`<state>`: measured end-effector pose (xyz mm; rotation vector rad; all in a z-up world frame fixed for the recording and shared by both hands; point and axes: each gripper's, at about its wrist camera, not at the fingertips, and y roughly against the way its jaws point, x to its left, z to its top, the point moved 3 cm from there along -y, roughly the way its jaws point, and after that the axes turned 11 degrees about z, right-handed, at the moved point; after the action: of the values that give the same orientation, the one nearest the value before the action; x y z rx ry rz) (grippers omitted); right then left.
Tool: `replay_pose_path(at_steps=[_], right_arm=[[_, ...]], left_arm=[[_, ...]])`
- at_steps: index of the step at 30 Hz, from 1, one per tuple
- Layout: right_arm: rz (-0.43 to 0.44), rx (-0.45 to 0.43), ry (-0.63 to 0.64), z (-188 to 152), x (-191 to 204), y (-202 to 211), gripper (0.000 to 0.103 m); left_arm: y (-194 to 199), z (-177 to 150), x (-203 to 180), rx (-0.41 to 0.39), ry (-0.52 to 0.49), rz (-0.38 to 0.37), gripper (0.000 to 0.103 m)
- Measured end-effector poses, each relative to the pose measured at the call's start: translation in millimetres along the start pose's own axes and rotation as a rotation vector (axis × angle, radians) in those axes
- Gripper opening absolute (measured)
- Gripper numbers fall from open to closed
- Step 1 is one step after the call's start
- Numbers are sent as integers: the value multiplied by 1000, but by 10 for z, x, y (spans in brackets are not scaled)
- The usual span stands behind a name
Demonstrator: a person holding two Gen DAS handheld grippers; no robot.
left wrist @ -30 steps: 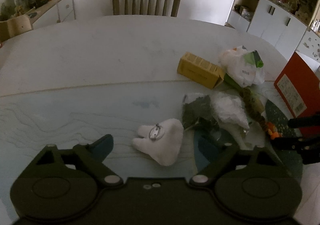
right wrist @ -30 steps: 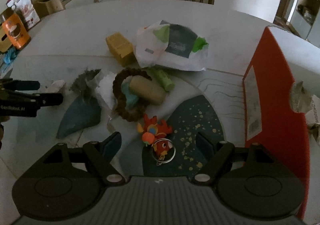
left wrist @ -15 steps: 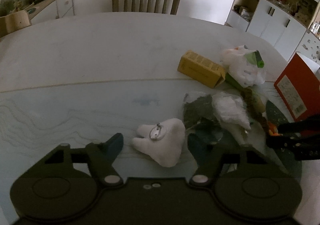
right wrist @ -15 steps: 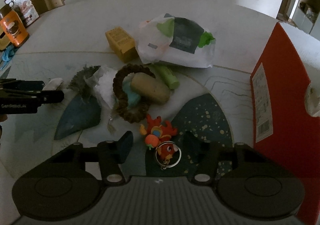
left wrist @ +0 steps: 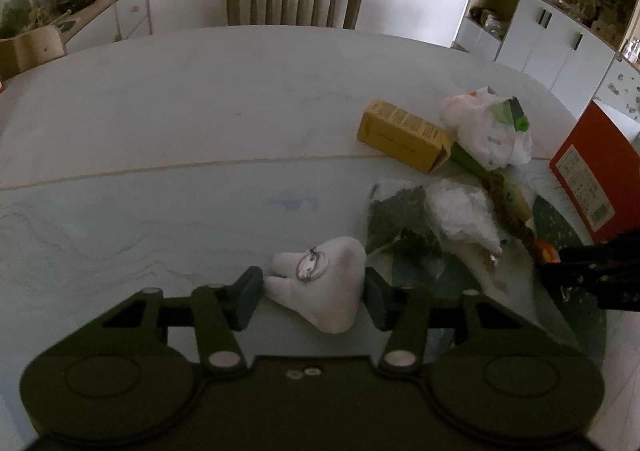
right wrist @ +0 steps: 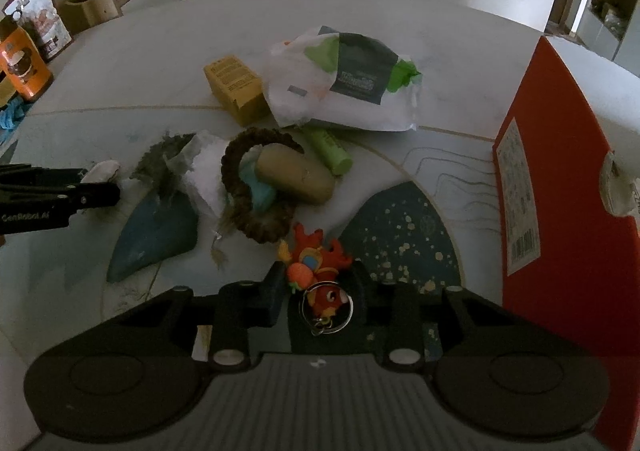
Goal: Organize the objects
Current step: 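Grasp the white tooth plush with the left tool while the right tool grasps the red-orange toy, then carry the tooth plush and red-orange toy into the cardboard box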
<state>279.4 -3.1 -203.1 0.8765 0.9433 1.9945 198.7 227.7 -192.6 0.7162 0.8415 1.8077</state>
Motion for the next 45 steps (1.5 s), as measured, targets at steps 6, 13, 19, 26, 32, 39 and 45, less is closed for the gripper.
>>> replay_pose_path(at_steps=[6,13,19,26,32,39,45], right_arm=[[10,-27,9,-2,26,112,19],[-10,-36,-1,-64,11,211,13],[-10,-60,-37,-134,-75,349,13],[45,-103,-71,-146,-21,691,13],[90,-148,-99,-155,-14,1104,13],[137,-188,-131,-164,-155,1554,13],[138,-221,-129,-173,-376,1958,13]], left_arm=[[85,-33,6,7,3,2,52],[252,-86,-12,-1,15,-5,52],[396,-113,-70,4,12,-17,51],[732,-36,-261,-6,-3,-73,51],[1043,114,-533,-37,-44,-126,51],[1370,256,-956,-65,-95,-168,51],[1576,326,-1365,-94,-147,-188,51]])
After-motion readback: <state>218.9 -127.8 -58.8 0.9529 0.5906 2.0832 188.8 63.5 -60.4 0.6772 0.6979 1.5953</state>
